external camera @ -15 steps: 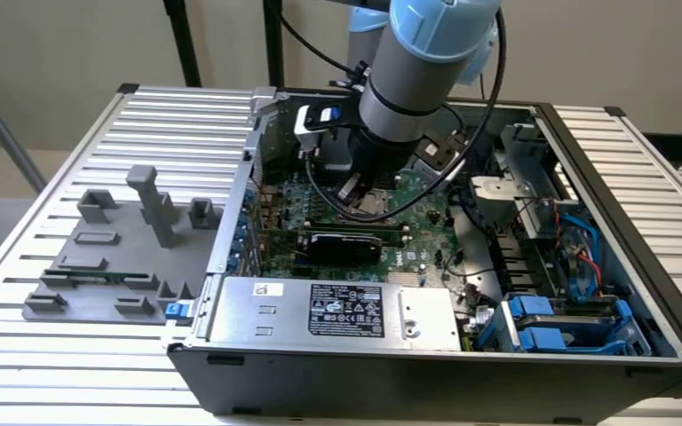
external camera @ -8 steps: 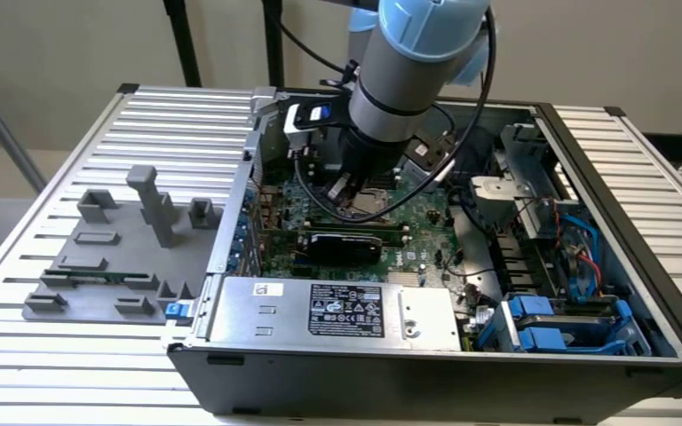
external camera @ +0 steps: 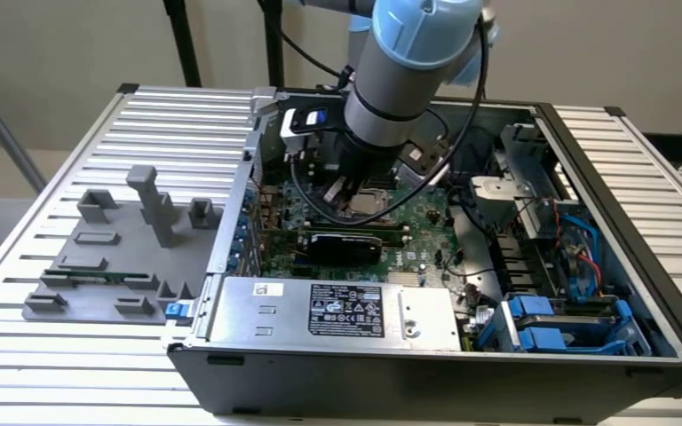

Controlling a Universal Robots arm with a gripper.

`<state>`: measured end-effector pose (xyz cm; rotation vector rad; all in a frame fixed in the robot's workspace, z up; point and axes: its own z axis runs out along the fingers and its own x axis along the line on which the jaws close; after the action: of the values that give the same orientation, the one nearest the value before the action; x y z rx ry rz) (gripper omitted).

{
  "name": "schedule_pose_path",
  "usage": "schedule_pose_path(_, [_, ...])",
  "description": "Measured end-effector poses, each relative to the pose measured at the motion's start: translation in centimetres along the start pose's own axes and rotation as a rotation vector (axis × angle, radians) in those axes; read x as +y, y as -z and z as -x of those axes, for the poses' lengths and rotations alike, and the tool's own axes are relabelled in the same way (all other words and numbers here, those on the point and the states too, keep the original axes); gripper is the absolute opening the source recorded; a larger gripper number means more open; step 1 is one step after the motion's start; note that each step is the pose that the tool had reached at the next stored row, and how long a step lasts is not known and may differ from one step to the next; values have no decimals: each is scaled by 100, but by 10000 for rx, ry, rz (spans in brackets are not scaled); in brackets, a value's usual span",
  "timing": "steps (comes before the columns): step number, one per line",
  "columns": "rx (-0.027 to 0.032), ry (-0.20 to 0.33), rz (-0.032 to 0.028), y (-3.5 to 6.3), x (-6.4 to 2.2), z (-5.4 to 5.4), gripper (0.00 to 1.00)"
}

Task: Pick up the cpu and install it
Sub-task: 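Install the second cpu locking lever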

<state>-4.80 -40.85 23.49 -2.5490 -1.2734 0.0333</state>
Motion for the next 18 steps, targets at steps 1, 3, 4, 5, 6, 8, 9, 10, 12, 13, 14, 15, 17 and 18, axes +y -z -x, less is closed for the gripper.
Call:
schedule_pose_path(1, [-3, -1, 2, -19, -2, 3, 11])
schedule_pose_path(3, [-10, -2, 9, -58, -8, 9, 11])
schedule_pose_path(4, [-15, -2, 13, -78, -11, 12, 11])
schedule_pose_path(5, [-19, -4, 15, -97, -15, 16, 11])
schedule_pose_path(6, [-24, -5, 18, -115, -17, 17, 11])
schedule_pose_path(8, [-30, -6, 24, -155, -19, 19, 11])
schedule_pose_path(9, [-33, -7, 26, -174, -21, 19, 11])
schedule_pose_path(10, [-35, -6, 28, -194, -22, 19, 11])
schedule_pose_path(12, [-40, -7, 33, -232, -26, 22, 11])
schedule_pose_path(13, [-43, -8, 35, -251, -29, 24, 11])
schedule_pose_path(14, [-45, -8, 36, -269, -32, 25, 11])
schedule_pose_path(15, [-47, -9, 38, -286, -37, 25, 11])
schedule_pose_path(17, [-53, -10, 42, -312, -45, 22, 11])
schedule_pose_path(18, [-56, -11, 44, -322, -49, 20, 11])
